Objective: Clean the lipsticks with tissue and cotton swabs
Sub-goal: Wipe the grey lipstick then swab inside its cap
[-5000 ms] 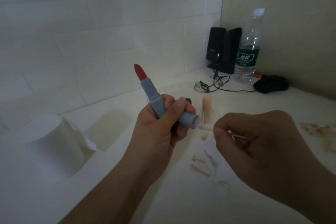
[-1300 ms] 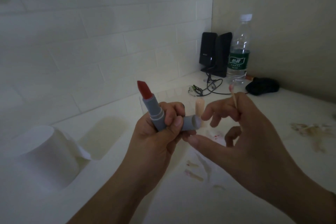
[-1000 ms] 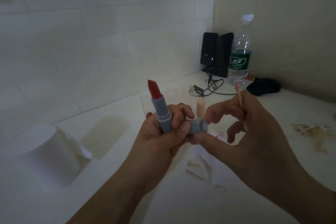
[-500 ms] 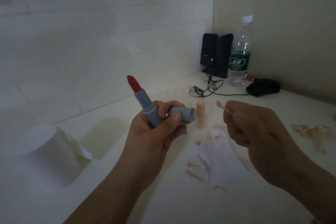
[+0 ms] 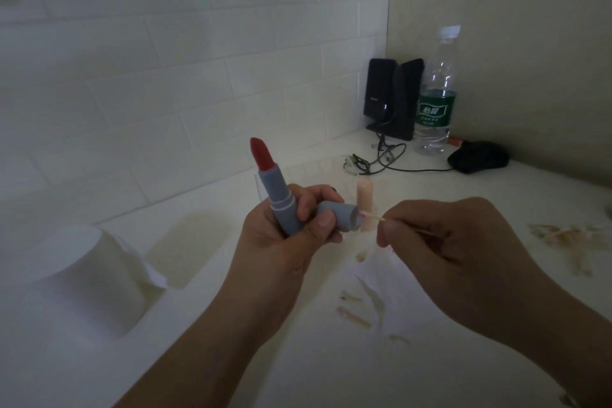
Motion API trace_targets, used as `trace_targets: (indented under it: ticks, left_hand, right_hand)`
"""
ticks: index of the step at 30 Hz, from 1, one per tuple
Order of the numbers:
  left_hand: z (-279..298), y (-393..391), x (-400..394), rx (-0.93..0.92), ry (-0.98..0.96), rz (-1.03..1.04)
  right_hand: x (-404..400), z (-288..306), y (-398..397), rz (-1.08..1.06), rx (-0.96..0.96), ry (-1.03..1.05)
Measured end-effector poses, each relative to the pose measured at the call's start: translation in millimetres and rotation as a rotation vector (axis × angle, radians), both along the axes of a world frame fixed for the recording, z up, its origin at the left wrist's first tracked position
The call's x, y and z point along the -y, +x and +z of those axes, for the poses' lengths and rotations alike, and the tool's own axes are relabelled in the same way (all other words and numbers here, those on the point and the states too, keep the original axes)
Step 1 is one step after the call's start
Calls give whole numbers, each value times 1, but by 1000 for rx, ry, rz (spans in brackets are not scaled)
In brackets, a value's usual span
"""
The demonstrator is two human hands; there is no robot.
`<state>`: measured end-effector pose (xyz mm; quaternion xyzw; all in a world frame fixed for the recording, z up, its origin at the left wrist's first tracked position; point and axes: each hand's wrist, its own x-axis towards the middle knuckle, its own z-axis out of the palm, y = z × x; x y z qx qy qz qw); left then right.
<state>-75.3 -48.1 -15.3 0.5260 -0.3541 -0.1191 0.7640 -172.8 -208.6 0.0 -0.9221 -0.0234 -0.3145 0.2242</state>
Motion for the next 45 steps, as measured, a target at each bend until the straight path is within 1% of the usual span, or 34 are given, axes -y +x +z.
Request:
trace_targets:
  ticks: [3, 6, 11, 15, 17, 19, 21, 23, 32, 37, 43, 45]
  left_hand:
    - [-1, 0, 0, 41, 21, 21]
    - [-1, 0, 1, 44, 34, 41]
    - [-3, 1, 1, 48, 26, 33]
    - [-4, 1, 1, 26, -3, -4]
    - [-4, 0, 2, 13, -7, 8]
    - [-2, 1, 1, 10, 0, 33]
    - [-2, 2, 1, 14, 3, 42]
    - [-2, 2, 1, 12, -1, 43]
    - [-1, 1, 1, 1, -47, -6]
    - [0, 1, 1, 0, -27, 16]
    - [-1, 1, 1, 19, 9, 35]
    - [-1, 0, 0, 28, 20, 44]
  right_hand:
    - [-2, 2, -1, -5, 5, -12]
    - [-1, 0, 0, -28, -2, -31]
    - [-1, -3, -1, -20, -79, -44]
    - [-2, -1, -2, 44, -140, 7]
    - [-5, 1, -4, 83, -176, -3]
    - [-9, 3, -6, 131, -195, 54]
    - [-10, 4, -7, 147, -164, 124]
    - [-9, 5, -7, 117, -124, 142]
    - [-4, -1, -1, 29, -110, 70]
    - [-4, 3, -3, 73, -45, 175]
    - [-3, -4, -1, 25, -119, 75]
    - [-4, -2, -1, 49, -167, 64]
